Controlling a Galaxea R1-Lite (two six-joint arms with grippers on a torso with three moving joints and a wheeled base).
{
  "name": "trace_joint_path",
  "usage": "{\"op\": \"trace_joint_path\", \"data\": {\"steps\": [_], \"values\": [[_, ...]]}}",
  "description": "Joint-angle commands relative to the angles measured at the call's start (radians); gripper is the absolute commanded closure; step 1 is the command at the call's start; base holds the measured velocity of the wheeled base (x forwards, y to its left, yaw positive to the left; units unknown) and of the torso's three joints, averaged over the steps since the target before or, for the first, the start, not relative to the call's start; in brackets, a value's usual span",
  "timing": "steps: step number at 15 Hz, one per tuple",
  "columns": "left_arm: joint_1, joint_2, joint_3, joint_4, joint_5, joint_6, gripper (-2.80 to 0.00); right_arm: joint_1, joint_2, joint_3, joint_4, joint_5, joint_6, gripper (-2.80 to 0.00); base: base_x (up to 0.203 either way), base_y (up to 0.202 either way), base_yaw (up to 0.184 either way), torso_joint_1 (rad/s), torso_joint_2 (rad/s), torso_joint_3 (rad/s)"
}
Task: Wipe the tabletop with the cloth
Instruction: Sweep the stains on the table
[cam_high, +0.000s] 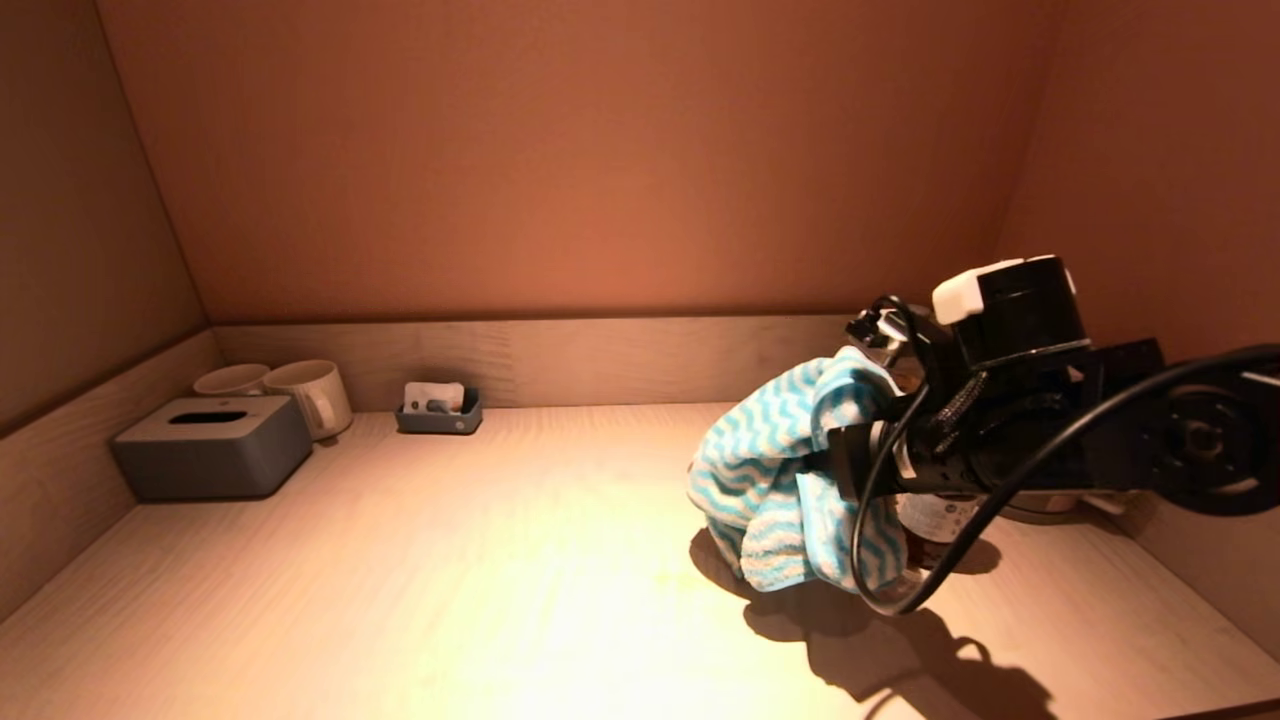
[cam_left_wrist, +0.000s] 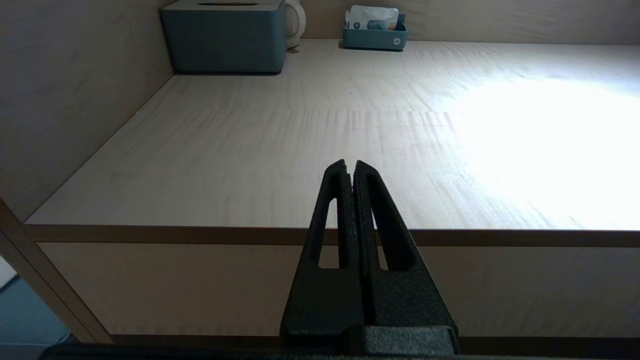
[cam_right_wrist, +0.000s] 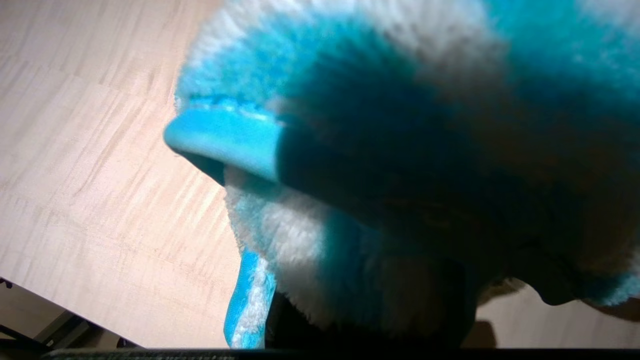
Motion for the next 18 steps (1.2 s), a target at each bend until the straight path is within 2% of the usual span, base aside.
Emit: {"op": "trace_joint_path", "data": {"steps": [1,3,8,15,18], "values": [[0.000,0.000,0.000,0.000,0.000,-0.001,0.00,0.015,0.062,-0.019,0.002,-0.014,0.008,0.00,0.000,0.000,0.000,0.000,0.00,0.000],[0.000,0.000,0.000,0.000,0.000,-0.001,0.00,0.050,0.082,-0.023,0.002,-0.048,0.011,0.00,0.000,0.000,0.000,0.000,0.00,0.000],[0.000,0.000,0.000,0.000,0.000,-0.001,0.00,0.152,0.130,-0.021,-0.001,-0.121,0.079,0.00,0.000,0.000,0.000,0.000,0.00,0.000],[0.000,0.000,0.000,0.000,0.000,-0.001,0.00,0.162,0.185,-0.038,0.004,-0.148,0.078,0.00,0.000,0.000,0.000,0.000,0.00,0.000],[0.000,0.000,0.000,0.000,0.001,-0.001,0.00,0.196,0.269,-0.036,0.004,-0.235,0.103,0.00,0.000,0.000,0.000,0.000,0.00,0.000]]}}
